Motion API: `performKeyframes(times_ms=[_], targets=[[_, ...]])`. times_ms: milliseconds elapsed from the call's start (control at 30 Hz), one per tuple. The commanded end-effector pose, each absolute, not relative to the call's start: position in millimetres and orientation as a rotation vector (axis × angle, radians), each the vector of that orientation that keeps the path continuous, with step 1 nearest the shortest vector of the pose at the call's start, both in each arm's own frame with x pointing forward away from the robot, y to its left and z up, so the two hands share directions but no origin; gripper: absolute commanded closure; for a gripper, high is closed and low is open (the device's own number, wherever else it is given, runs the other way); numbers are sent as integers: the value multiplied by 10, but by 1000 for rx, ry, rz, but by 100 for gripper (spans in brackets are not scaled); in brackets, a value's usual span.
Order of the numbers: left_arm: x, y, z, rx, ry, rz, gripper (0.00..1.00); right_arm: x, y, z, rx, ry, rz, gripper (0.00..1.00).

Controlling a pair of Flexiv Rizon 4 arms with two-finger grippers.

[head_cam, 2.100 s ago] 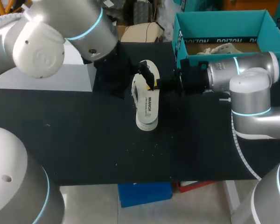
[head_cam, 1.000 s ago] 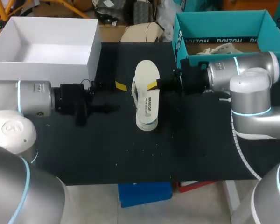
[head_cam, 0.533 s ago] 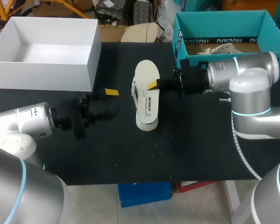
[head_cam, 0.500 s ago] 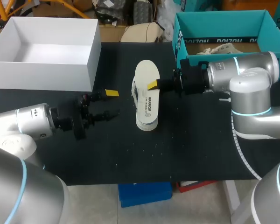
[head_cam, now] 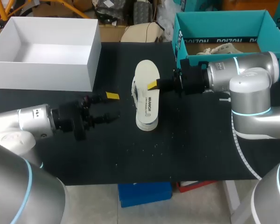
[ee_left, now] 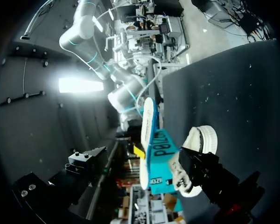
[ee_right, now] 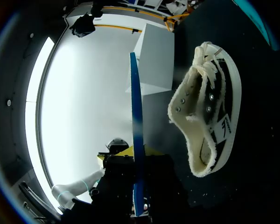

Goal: Take the shoe out of the shoebox, open the shoe tongue, remove and reinsert the insole, then place the shoe into the shoebox

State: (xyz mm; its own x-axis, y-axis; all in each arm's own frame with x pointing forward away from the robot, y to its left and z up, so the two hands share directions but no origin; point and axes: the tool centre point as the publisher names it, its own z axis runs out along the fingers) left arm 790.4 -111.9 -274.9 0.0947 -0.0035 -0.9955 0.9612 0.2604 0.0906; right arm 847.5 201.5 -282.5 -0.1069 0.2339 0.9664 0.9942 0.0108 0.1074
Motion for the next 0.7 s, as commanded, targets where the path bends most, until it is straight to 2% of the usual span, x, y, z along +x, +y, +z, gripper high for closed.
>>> performKeyframes(times_ms=[33,433,633,667,700], targets=[[8102,-1217,-2871,1071,1216,-982,23,8471,2029,-2832,-1333,-1463,-1172,100],[8346,-1495,-2880,1142,1198,-1006,19,8471,2029,-2832,-1333,-1463,-1172,100],[8402,-1695,-2884,1159,1176,-1040,27,8471,2029,-2832,-1333,-1463,-1172,100],[8404,-1725,-2889,1160,1172,-1047,30,8471,2029,-2832,-1333,-1463,-1172,100],[8405,-1756,-2895,1159,1171,-1050,39,8471,2029,-2832,-1333,-1463,-1172,100]])
